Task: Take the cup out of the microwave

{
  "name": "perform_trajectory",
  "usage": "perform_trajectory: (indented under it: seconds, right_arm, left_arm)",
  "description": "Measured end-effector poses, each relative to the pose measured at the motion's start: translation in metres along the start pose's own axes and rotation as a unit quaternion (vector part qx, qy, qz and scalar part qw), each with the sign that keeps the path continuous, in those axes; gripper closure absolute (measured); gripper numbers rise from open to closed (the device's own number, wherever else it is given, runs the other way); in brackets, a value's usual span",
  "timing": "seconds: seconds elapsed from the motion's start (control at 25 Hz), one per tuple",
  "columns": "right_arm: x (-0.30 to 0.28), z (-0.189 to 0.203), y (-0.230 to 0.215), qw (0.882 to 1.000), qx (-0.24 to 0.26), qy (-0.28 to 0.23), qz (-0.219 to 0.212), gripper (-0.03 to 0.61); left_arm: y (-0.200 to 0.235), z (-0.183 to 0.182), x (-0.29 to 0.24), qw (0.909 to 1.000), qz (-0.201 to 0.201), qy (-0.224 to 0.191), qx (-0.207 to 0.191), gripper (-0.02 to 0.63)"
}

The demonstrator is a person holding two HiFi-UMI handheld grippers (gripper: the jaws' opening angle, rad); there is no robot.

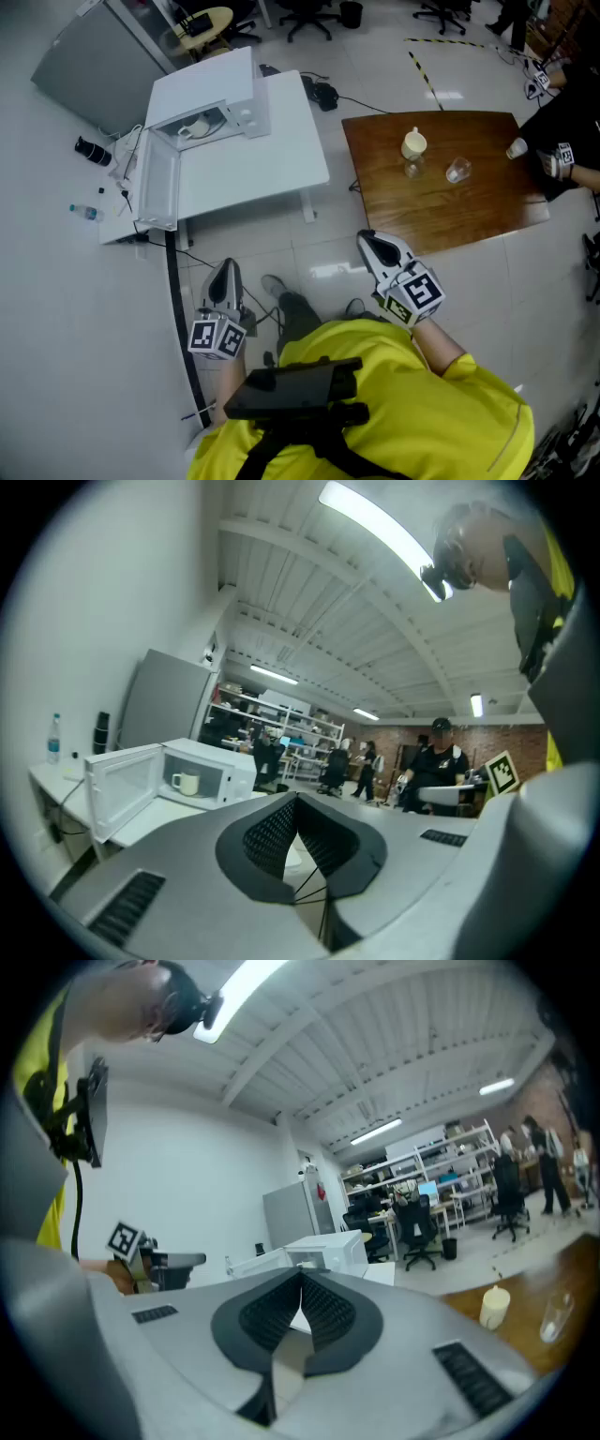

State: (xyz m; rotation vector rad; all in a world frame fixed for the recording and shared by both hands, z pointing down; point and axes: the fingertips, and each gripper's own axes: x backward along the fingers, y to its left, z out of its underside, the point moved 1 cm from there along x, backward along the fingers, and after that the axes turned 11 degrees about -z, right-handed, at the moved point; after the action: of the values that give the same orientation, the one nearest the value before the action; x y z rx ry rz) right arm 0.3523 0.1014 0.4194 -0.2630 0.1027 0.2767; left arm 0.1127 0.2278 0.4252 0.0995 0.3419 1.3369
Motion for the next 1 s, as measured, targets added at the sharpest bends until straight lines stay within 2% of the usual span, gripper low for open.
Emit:
perform_trajectory:
  seconds: [0.12,0.32,0.44,0.52,0.6,0.64,0.68,0.8,0.88,0.96,1.0]
  right_arm:
    - [-0.052,-0.002,0.006,0.999,0.035,0.015,0.004,0.572]
    - [-0.167,-0.008,0.029,0.998,0.036,0.036,-0.04,0.572]
    - [-0.242,-0.018,0.03,0.998,0.032,0.035,-0.051,0.572]
    - [-0.292,-0.024,0.034,0.996,0.048,0.026,-0.063,0.53]
    - [-0.336,-0.028,0.042,0.995,0.067,0.02,-0.073,0.529]
    - [-0.358,-0.028,0.045,0.994,0.071,0.021,-0.076,0.5]
    - [-0.382,-0.025,0.046,0.994,0.069,0.025,-0.077,0.426]
    - [-0.446,-0.004,0.039,0.996,0.038,0.049,-0.07,0.263]
    - [-0.475,0.015,0.031,0.995,0.015,0.07,-0.072,0.242]
    - [-0.501,0.03,0.02,0.993,-0.008,0.083,-0.086,0.173]
    - [-0.515,0.035,0.012,0.992,-0.013,0.088,-0.089,0.172]
  left_arm:
    - [0.026,-0.023,-0.028,0.9996,0.022,-0.015,-0.012,0.609]
    - [0.119,-0.036,-0.064,0.9982,-0.05,0.03,-0.016,0.609]
    - [0.172,-0.046,-0.08,0.9968,-0.06,0.047,-0.024,0.609]
    - [0.206,-0.055,-0.09,0.9963,-0.063,0.05,-0.03,0.609]
    - [0.236,-0.061,-0.097,0.9956,-0.069,0.052,-0.036,0.609]
    - [0.25,-0.063,-0.101,0.9954,-0.071,0.051,-0.039,0.609]
    - [0.263,-0.065,-0.107,0.9953,-0.071,0.051,-0.042,0.609]
    - [0.292,-0.065,-0.134,0.9951,-0.064,0.06,-0.045,0.609]
    - [0.298,-0.062,-0.154,0.9951,-0.056,0.068,-0.045,0.609]
    - [0.301,-0.062,-0.175,0.9952,-0.051,0.073,-0.043,0.609]
    - [0.303,-0.061,-0.186,0.9951,-0.049,0.075,-0.041,0.609]
